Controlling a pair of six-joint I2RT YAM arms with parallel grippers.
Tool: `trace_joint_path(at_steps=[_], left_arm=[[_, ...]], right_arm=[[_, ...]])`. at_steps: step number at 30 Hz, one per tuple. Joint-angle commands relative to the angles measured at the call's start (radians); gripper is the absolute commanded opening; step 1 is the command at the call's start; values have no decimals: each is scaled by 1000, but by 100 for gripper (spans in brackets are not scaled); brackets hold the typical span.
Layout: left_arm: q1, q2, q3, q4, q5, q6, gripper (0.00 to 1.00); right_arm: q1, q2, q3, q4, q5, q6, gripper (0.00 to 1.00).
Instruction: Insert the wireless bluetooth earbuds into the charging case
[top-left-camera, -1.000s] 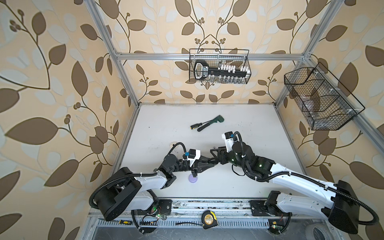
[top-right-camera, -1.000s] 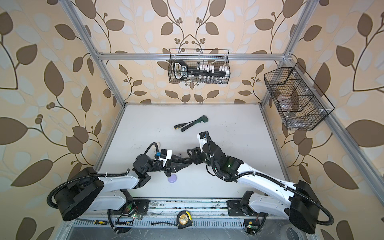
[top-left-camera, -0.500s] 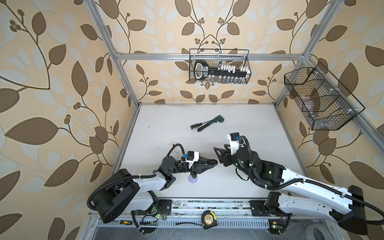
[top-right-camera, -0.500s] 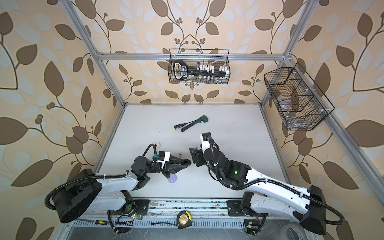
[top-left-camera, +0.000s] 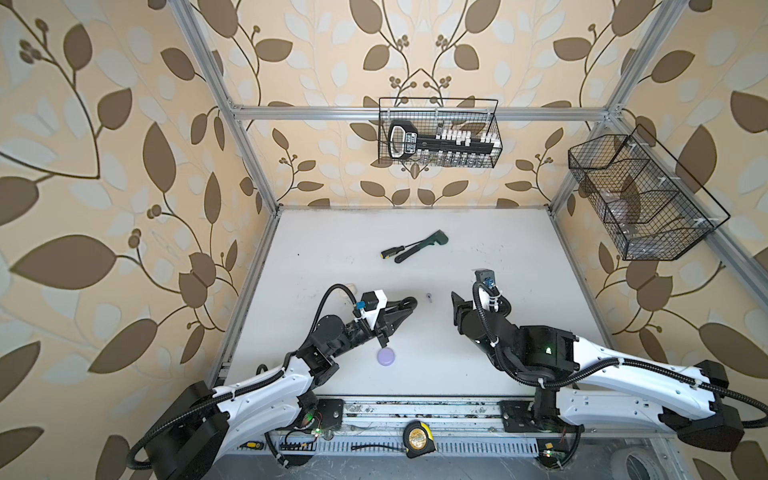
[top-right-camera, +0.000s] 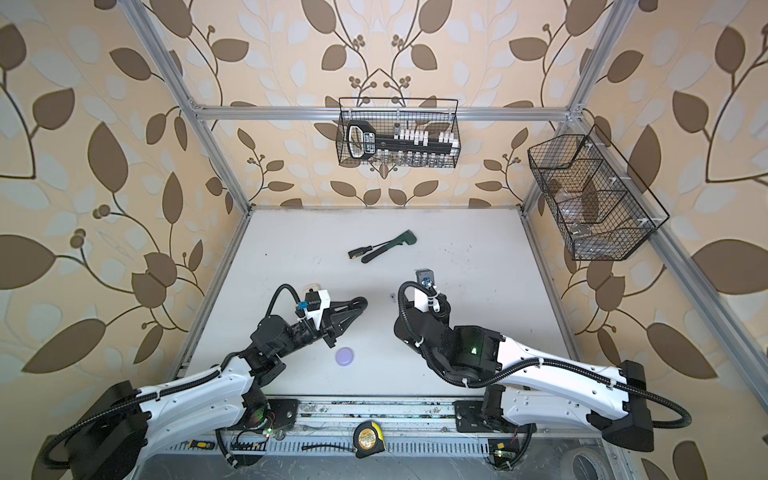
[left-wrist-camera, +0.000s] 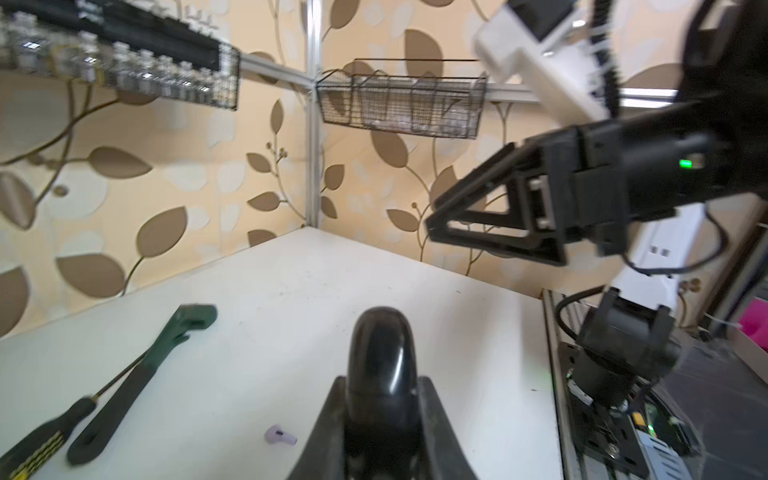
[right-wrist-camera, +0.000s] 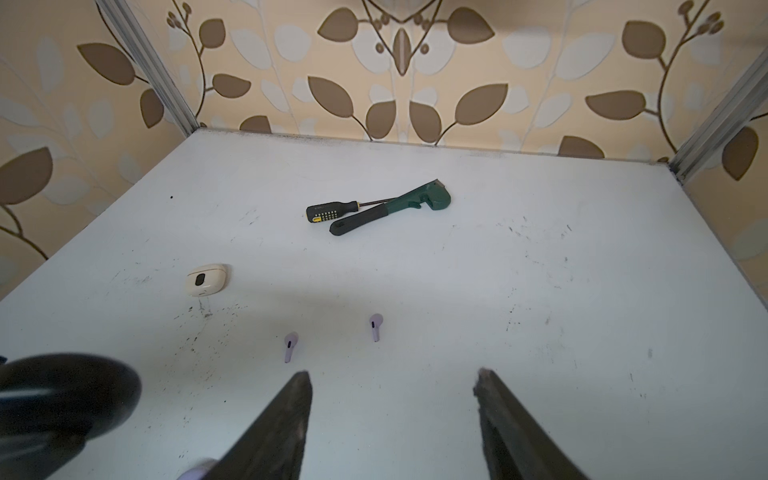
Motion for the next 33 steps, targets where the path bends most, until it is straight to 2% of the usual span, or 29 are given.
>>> trace_joint_path(at_steps=[1, 5, 8, 13, 17, 20, 25, 29, 33], left_arm=[[13, -76, 63, -155, -221, -141, 0], [13, -184, 55, -346, -318, -338, 0], [14, -225, 67, -523, -364, -441, 0], [13, -216, 27, -617, -408, -551, 0], [12, -160, 19, -647, -418, -575, 0], [14, -111, 31, -681, -472, -573, 0], [14, -79, 4, -620, -486, -563, 0], [13, -14, 25, -626, -524, -547, 0], [14, 110, 70, -589, -481, -535, 0]], right_arm=[[51, -13, 30, -65, 120, 36, 64], [138, -7, 47, -95, 197, 63, 64], [189, 2, 57, -113, 236, 81, 65], [244, 15, 53, -112, 255, 97, 65], [254, 39, 52, -121, 258, 115, 65], [260, 45, 41, -107, 258, 116, 65], [258, 38, 19, -87, 253, 109, 68], [215, 0, -49, 37, 124, 10, 69], [123, -71, -141, 142, -53, -30, 68]])
